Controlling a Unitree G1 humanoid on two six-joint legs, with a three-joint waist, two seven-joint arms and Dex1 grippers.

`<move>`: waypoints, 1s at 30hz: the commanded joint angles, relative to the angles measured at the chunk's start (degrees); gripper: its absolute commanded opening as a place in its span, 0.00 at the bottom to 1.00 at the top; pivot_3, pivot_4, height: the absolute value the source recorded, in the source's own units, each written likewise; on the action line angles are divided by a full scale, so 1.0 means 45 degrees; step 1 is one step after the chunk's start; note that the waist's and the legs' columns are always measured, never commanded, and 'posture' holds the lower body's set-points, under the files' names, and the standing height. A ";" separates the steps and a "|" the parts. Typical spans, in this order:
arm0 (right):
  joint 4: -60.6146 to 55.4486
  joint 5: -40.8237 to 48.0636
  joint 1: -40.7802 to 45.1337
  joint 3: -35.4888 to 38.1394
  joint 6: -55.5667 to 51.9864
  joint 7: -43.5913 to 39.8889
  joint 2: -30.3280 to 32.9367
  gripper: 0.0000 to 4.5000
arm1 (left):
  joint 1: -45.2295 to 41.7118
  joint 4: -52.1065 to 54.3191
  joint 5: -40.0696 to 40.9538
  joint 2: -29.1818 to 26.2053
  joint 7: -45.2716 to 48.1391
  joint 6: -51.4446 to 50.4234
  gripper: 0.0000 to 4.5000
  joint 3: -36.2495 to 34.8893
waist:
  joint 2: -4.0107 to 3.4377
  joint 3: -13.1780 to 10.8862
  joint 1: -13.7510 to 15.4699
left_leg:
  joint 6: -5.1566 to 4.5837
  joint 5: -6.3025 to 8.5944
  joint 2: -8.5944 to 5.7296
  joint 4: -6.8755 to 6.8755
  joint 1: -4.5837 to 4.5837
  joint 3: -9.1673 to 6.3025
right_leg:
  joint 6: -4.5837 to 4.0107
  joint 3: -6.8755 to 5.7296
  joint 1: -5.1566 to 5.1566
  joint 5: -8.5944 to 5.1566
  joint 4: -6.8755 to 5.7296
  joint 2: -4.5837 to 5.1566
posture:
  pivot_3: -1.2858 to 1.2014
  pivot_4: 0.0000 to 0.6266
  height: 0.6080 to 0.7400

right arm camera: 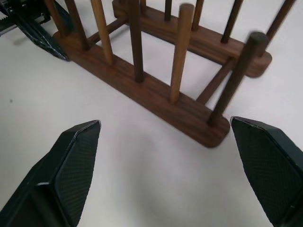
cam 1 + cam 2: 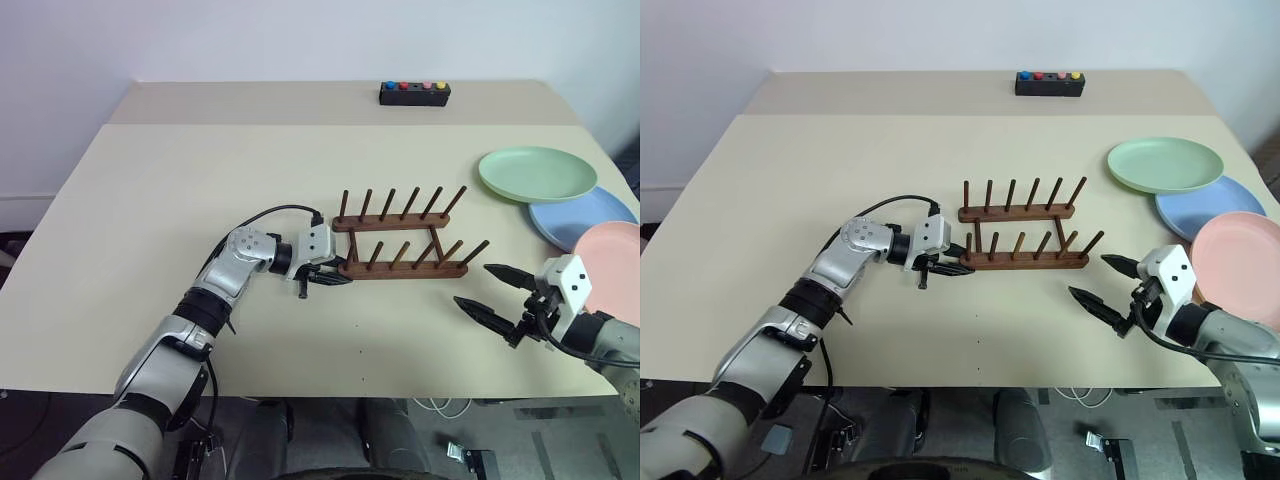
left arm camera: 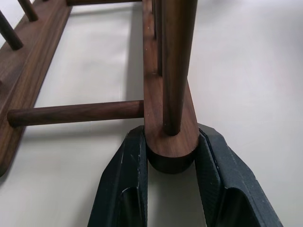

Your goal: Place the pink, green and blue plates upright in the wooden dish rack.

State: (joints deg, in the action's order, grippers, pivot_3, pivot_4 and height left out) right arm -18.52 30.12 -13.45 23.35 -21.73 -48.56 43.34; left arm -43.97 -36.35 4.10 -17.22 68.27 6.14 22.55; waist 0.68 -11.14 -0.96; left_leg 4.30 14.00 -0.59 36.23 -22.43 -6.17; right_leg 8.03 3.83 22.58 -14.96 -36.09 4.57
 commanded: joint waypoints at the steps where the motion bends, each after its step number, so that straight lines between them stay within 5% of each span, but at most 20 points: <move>1: -0.0695 0.0128 -0.0283 0.0681 0.0154 0.0191 -0.0118 1.00 | -0.0444 -0.0585 -0.0165 0.0235 0.0315 0.0726 0.17 -0.0223 | 0.0000 0.0000 0.0028 | 0.0000 0.0000 0.0000 0.0001 0.0000 -0.0001 | 0.0000 0.0000 0.0000 0.0000 -0.0003 0.0000 | 0.52 0.24 0.96; 8: -0.0849 0.0129 -0.0529 0.0878 0.0177 0.0313 -0.0152 1.00 | -0.0977 -0.1822 -0.0327 0.0688 0.0372 0.1106 0.17 -0.0577 | 0.0003 -0.0001 0.0055 | 0.0000 0.0000 -0.0002 0.0009 -0.0001 -0.0003 | 0.0002 -0.0001 -0.0009 0.0000 -0.0001 0.0000 | 0.52 0.24 0.96; 16: -0.0667 -0.0137 -0.0348 0.0665 0.0162 0.0384 -0.0022 1.00 | -0.0453 -0.1003 -0.0009 0.0280 -0.0223 0.0416 0.98 -0.1442 | 0.0002 -0.0001 0.0023 | 0.0000 0.0000 -0.0001 0.0002 0.0001 -0.0006 | 0.0003 -0.0001 -0.0003 0.0000 -0.0005 -0.0001 | 0.52 0.24 0.96; 19: -0.0598 -0.0178 -0.0291 0.0652 0.0138 0.0361 -0.0003 1.00 | 0.0785 0.1162 0.0419 -0.0291 -0.0663 -0.1048 0.98 -0.1970 | -0.0001 0.0001 -0.0047 | 0.0000 0.0000 0.0002 -0.0006 0.0006 -0.0007 | 0.0003 0.0001 -0.0002 -0.0001 -0.0008 -0.0001 | 0.52 0.24 0.96; 22: -0.0391 -0.0355 -0.0234 0.0527 0.0146 0.0329 0.0077 0.81 | 0.2220 0.3412 0.0721 -0.0873 -0.1059 -0.2244 1.00 -0.2379 | -0.0004 0.0001 -0.0008 | 0.0000 0.0000 0.0004 -0.0010 0.0008 -0.0012 | 0.0002 -0.0002 0.0002 -0.0001 -0.0017 -0.0002 | 0.52 0.24 0.96; 24: -0.0139 -0.0577 -0.0087 0.0318 0.0148 0.0296 0.0189 0.60 | 0.3361 0.4923 0.0757 -0.1424 -0.1403 -0.3024 1.00 -0.2599 | -0.0004 0.0002 -0.0025 | 0.0000 0.0000 0.0004 -0.0002 0.0008 -0.0011 | 0.0002 -0.0001 -0.0004 0.0000 -0.0016 0.0000 | 0.52 0.24 0.96; 27: 0.0190 -0.0822 0.0244 -0.0026 0.0236 0.0143 0.0283 0.24 | 0.4649 0.6792 0.1084 -0.1808 -0.1834 -0.3799 0.80 -0.2866 | -0.0009 0.0005 0.0014 | 0.0000 0.0000 0.0005 0.0000 0.0015 -0.0013 | -0.0001 -0.0001 -0.0011 0.0001 -0.0017 0.0001 | 0.52 0.24 0.96; 29: 0.0329 -0.0895 0.0455 -0.0256 0.0176 0.0043 0.0334 0.02 | 0.5046 0.7582 0.1118 -0.1872 -0.1967 -0.4130 0.58 -0.2750 | -0.0009 0.0005 0.0071 | 0.0001 -0.0001 0.0005 0.0005 0.0018 -0.0013 | -0.0003 -0.0002 -0.0017 -0.0001 -0.0016 0.0001 | 0.52 0.24 0.96; 30: 0.0398 -0.0999 0.0570 -0.0438 0.0196 -0.0027 0.0365 0.00 | 0.5152 0.7945 0.1088 -0.1832 -0.2067 -0.4349 0.47 -0.2602 | -0.0008 0.0004 0.0090 | 0.0001 -0.0001 0.0004 0.0009 0.0017 -0.0013 | -0.0004 -0.0002 -0.0021 -0.0001 -0.0015 0.0002 | 0.52 0.24 0.96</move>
State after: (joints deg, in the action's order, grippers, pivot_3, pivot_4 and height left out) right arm -16.48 25.92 -11.59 21.41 -21.55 -48.15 43.95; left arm -20.47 -4.87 8.11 -25.60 59.62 -12.32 10.43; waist 0.65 -11.12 -0.55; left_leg 4.30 14.00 -0.57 36.28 -22.36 -6.23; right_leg 8.01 3.82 22.46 -14.97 -36.14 4.58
